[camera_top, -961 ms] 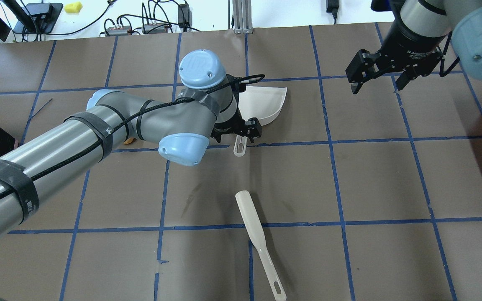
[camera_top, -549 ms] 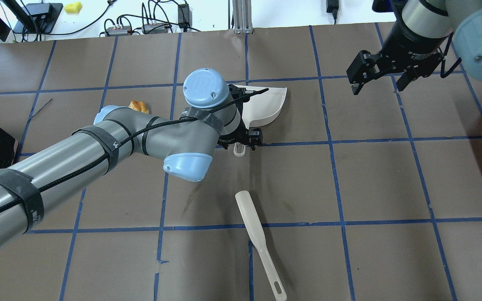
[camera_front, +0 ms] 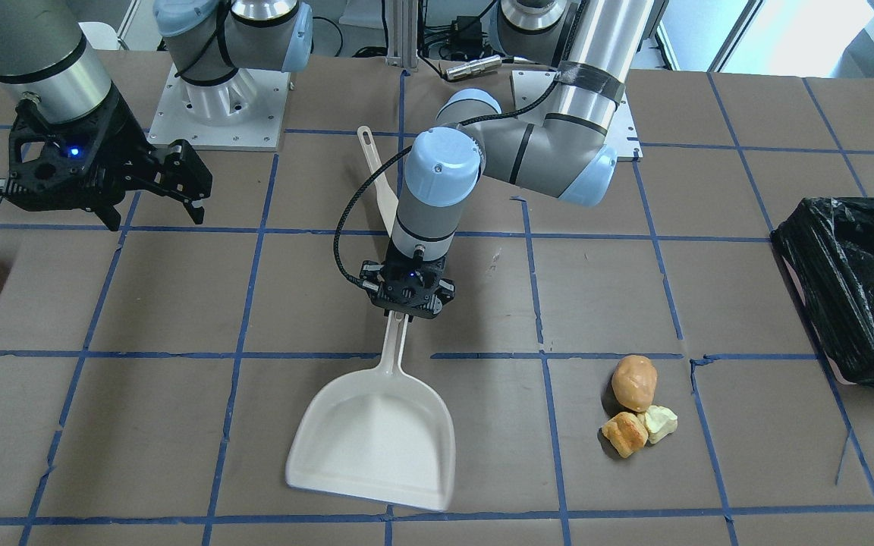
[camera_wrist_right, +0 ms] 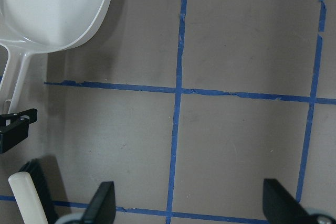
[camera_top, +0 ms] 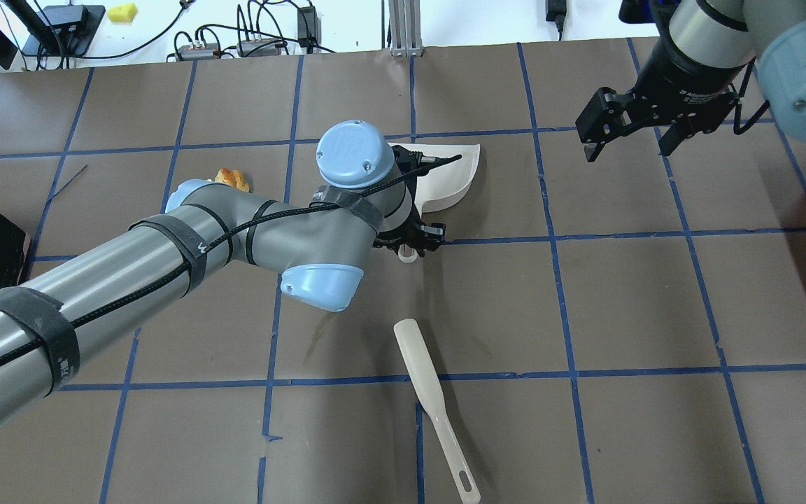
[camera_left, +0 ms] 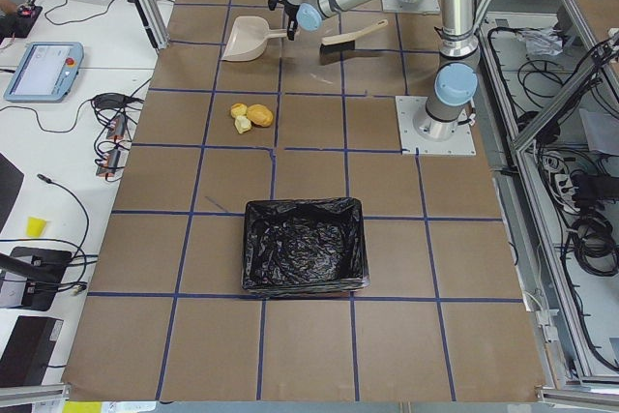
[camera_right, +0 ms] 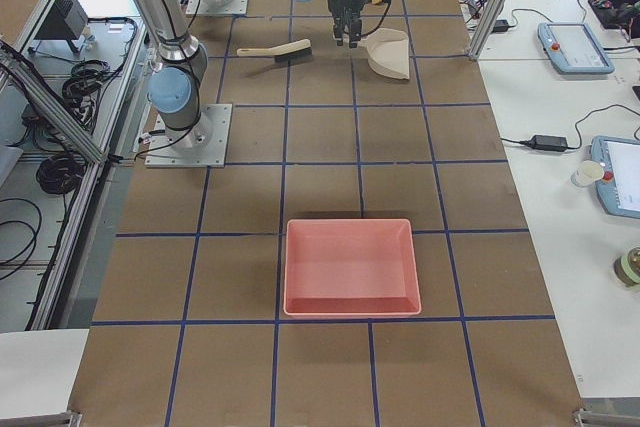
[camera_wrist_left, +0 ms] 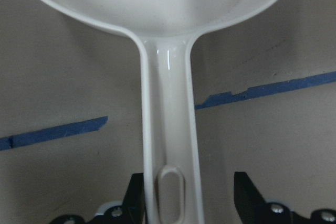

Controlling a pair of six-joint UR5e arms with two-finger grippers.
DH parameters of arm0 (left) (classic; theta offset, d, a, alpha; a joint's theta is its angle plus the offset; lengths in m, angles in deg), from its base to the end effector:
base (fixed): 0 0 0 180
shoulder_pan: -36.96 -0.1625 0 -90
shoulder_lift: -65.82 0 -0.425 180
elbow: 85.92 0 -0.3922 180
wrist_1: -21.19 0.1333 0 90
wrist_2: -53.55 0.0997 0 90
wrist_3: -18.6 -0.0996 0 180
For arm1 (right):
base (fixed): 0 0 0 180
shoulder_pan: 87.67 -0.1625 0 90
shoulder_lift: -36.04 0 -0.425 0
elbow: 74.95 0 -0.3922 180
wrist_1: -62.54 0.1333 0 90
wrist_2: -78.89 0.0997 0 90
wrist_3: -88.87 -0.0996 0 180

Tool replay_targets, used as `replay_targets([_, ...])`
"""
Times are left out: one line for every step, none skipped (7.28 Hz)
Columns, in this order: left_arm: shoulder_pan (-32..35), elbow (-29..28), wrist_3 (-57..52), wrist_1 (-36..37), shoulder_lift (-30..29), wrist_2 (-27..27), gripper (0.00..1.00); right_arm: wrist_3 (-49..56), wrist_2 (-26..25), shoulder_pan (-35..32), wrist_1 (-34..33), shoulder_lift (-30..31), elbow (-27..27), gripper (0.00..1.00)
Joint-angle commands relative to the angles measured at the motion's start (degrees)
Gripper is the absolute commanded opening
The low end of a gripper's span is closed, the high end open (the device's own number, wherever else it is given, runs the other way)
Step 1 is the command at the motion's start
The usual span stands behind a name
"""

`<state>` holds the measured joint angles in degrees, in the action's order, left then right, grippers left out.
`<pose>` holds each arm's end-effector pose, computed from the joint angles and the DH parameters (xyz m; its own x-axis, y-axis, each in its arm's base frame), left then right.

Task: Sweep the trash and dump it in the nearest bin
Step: 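Grasp the white dustpan handle with the left gripper, then place the dustpan by the trash while the right gripper reaches for the brush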

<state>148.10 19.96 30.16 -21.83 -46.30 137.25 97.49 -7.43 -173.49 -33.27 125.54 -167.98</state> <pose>-0.3448 -0.4918 0.2325 -0.9736 0.1822 0.1375 0.1645 0.9776 -0.1312 0.1030 -0.5076 0.4680 -0.9951 -0.0800 -0.0574 -0.0772 0.9958 -0.0489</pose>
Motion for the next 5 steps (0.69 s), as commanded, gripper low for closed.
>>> replay_targets([-0.05,-0.58,-0.04,-0.13,1.02,-0.12,0.05,0.00,0.02,-0.06,0.00,0.05,-0.04,1.00])
replay_targets([-0.57,-0.76,-0.04,-0.22,1.64,-0.21,0.05,0.08,0.02,-0.06,0.00,0.05,-0.04,1.00])
replay_targets([-2.14,-0.76,-0.13,-0.66,3.04,0.05,0.04,0.00,0.02,-0.15,0.00,0.14,0.04,1.00])
replay_targets([-4.51,-0.76,-0.56,-3.36,5.23,0.14,0.04,-0.09,0.45,-0.76,0.18,0.32,0.04,1.00])
replay_targets([-7.93,-0.85,-6.05,-9.04,8.64,0.14,0.04,-0.44,2.02,-2.59,0.53,0.75,-0.04,1.00])
